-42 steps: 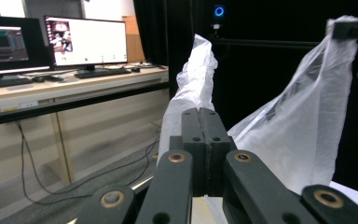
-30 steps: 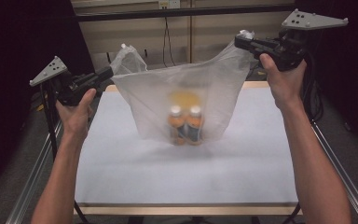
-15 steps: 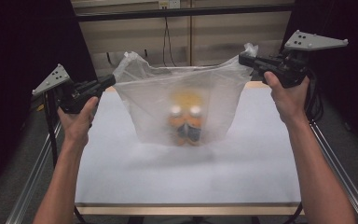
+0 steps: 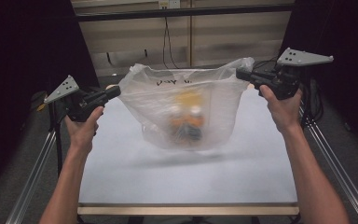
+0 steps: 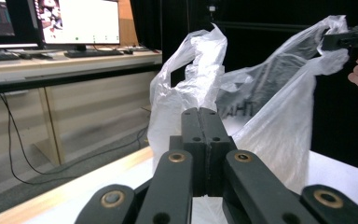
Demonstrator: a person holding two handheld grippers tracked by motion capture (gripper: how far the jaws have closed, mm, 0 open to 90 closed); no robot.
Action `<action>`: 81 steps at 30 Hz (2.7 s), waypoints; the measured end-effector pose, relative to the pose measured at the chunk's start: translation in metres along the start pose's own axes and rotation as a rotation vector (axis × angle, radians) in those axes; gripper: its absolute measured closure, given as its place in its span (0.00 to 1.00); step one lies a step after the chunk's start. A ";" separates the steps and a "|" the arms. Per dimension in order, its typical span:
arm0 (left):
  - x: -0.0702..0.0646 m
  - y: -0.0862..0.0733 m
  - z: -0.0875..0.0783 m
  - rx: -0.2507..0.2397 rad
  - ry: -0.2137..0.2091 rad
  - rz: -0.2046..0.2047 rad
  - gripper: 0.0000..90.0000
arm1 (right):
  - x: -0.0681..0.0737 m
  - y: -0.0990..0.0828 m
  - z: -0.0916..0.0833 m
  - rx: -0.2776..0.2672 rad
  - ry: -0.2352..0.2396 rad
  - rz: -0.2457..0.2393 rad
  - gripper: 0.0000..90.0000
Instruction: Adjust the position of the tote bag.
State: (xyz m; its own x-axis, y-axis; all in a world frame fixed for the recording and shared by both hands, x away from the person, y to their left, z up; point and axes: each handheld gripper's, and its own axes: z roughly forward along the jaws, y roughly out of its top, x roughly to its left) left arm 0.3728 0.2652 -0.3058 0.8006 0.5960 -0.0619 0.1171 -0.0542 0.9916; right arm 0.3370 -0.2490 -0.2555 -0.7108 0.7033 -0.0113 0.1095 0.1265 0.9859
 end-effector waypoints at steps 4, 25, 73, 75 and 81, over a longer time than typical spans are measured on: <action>-0.003 -0.008 0.002 0.015 -0.005 -0.003 1.00 | -0.001 -0.014 0.000 0.016 0.004 0.016 1.00; -0.008 -0.041 0.011 0.162 -0.044 0.023 1.00 | -0.001 -0.070 -0.001 0.107 0.075 0.076 1.00; 0.008 -0.139 0.069 0.591 -0.030 0.019 1.00 | -0.016 -0.195 0.050 0.518 -0.003 0.188 1.00; 0.007 -0.144 0.070 0.608 -0.039 0.021 1.00 | -0.013 -0.201 0.050 0.552 0.009 0.177 1.00; 0.002 -0.160 0.075 0.679 -0.072 0.019 1.00 | -0.012 -0.215 0.048 0.592 0.016 0.190 1.00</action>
State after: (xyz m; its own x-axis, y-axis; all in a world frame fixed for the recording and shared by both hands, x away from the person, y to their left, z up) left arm 0.3995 0.2145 -0.4734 0.8408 0.5360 -0.0757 0.4263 -0.5692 0.7031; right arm 0.3553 -0.2512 -0.4753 -0.6511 0.7414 0.1626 0.5986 0.3698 0.7106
